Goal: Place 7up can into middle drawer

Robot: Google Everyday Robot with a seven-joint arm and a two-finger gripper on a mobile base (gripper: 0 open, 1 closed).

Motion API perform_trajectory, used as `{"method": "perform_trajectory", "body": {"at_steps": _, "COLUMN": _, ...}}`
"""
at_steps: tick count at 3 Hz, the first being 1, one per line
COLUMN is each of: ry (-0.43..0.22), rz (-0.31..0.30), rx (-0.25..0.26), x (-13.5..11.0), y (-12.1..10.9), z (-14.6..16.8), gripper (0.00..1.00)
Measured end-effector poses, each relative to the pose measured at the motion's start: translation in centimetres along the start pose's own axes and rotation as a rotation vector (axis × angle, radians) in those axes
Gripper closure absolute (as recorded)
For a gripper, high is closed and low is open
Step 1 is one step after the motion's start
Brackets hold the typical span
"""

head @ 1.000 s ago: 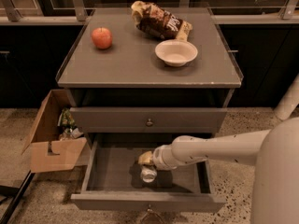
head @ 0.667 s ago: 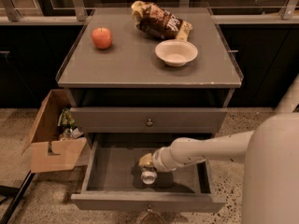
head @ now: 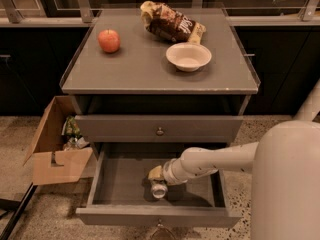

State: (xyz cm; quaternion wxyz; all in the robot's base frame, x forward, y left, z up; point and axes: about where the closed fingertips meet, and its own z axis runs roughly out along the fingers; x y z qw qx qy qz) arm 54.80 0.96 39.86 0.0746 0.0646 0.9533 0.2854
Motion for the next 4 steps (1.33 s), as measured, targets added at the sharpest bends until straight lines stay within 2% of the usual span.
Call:
{"method": "perform_trajectory", "body": {"at_steps": 1, "ry": 0.0, "rz": 0.0, "rx": 0.0, "x": 0.0, "y": 0.0, "z": 0.0, "gripper": 0.43}}
{"method": "perform_trajectory", "body": {"at_steps": 2, "ry": 0.0, "rz": 0.0, "rx": 0.0, "x": 0.0, "y": 0.0, "z": 0.0, "gripper": 0.18}}
{"method": "perform_trajectory", "body": {"at_steps": 3, "ry": 0.0, "rz": 0.0, "rx": 0.0, "x": 0.01, "y": 0.0, "z": 0.01, "gripper": 0.0}}
{"method": "perform_trajectory", "body": {"at_steps": 4, "ry": 0.0, "rz": 0.0, "rx": 0.0, "x": 0.01, "y": 0.0, "z": 0.01, "gripper": 0.0}}
